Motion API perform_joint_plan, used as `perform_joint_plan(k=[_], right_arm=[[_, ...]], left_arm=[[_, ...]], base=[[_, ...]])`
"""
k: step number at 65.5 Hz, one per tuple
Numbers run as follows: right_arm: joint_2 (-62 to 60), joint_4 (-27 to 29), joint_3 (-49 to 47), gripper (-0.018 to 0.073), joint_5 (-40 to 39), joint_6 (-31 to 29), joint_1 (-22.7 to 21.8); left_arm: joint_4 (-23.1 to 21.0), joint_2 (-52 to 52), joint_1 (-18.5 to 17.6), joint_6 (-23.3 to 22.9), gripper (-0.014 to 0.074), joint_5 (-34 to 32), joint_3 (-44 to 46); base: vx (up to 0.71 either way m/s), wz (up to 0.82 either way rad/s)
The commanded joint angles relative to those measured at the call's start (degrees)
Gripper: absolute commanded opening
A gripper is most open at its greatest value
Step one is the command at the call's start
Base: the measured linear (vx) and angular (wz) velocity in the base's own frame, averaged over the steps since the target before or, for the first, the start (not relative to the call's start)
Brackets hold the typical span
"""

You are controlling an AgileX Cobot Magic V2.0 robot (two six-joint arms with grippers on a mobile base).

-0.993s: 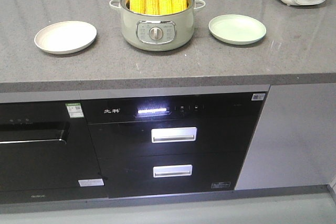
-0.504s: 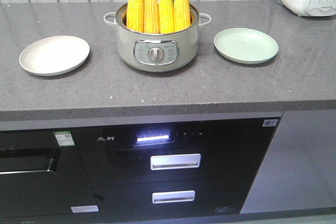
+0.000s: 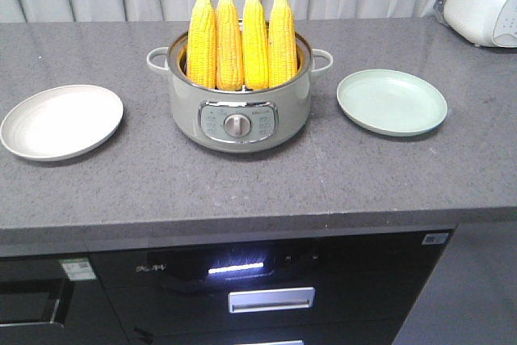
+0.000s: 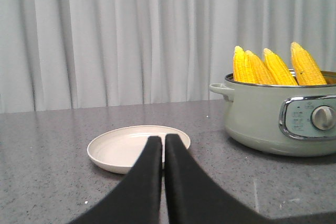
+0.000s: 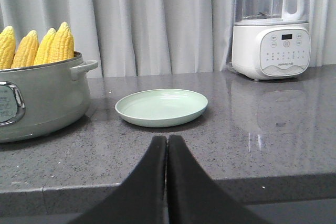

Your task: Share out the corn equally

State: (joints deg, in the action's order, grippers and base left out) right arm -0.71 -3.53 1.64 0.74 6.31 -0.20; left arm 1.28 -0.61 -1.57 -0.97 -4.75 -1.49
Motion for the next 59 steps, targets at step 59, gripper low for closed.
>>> perform_joint_plan(k=[59], right_arm=[[-0.2,-0.2,0.5,-0.0011,-4.3,0.0,-0.3]], left_arm=[[-0.6,-1.0,0.0,-0.1,-0.0006,-4.4,-0.8]], base=[[0.14,0.0]])
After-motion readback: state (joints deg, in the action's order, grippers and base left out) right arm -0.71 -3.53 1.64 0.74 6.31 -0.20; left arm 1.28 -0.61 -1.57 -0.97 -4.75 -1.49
